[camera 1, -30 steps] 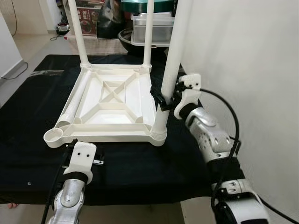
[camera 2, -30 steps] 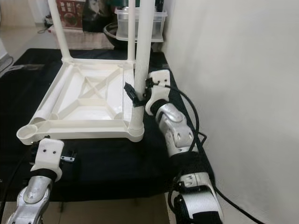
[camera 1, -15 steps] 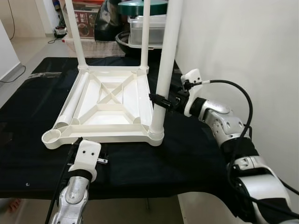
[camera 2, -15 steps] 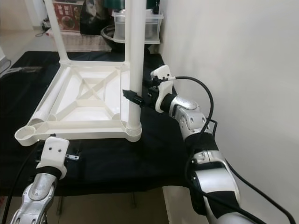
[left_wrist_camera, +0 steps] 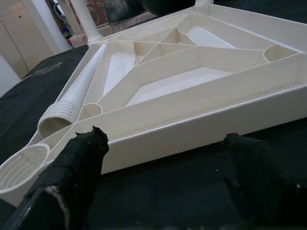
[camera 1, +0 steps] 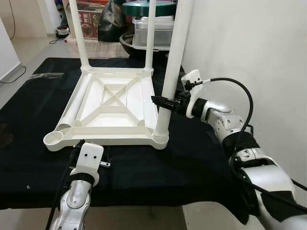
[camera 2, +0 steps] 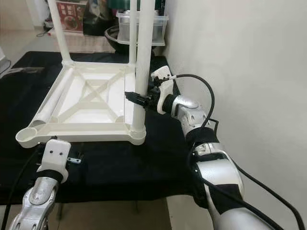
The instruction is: Building children table
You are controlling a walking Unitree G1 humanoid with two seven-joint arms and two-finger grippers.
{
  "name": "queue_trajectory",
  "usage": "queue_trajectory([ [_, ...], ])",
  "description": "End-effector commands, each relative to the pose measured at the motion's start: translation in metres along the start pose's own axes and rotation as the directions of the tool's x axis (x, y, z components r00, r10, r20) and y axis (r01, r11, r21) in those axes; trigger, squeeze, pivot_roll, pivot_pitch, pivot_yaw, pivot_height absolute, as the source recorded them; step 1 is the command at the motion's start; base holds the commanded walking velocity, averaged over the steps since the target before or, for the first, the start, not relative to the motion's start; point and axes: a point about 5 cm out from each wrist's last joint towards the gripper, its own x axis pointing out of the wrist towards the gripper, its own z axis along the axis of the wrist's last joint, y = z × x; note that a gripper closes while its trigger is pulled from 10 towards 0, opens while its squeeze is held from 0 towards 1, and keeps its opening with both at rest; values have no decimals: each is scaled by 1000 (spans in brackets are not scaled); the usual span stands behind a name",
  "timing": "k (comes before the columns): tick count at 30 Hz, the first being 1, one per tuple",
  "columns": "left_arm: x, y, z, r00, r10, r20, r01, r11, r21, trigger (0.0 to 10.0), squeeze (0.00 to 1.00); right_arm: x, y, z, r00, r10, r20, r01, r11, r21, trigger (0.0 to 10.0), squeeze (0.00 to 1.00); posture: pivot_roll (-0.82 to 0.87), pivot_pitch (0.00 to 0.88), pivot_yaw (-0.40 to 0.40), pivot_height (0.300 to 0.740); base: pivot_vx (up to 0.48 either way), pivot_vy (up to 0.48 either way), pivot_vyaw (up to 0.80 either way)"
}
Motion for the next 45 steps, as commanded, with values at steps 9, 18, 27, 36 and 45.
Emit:
queue_trajectory([
  [9, -6, 1, -4, 1000, 3, -13, -3, 1000, 13, 10000, 0, -1, -17, -13, 905, -424, -8, 423, 901, 99, 0, 0, 49, 0, -117, 740, 0, 0, 0],
  [18, -8, 0, -5, 1000, -1, -23, 2, 1000, 18, 10000, 0, 0, 35, -36, 743, -658, -125, 658, 683, 315, 0, 0, 49, 0, -95, 740, 0, 0, 0],
  [27, 3, 2, -5, 1000, -11, -13, 11, 1000, 25, 10000, 0, 15, 37, -1, 856, -517, 19, 495, 830, 258, 10000, 1000, 26, 0, -84, 740, 0, 0, 0],
  [36, -1, -5, -5, 1000, -18, -10, 19, 1000, 16, 10000, 0, 1, 29, 34, 983, -113, 144, 94, 987, 132, 10000, 0, 27, 0, -95, 740, 0, 0, 0],
  [45, 2, -7, -3, 1000, -32, 2, 32, 999, 25, 10000, 0, -5, 32, -8, 948, 306, -87, -303, 952, 43, 10000, 0, 37, 0, -104, 740, 0, 0, 0],
])
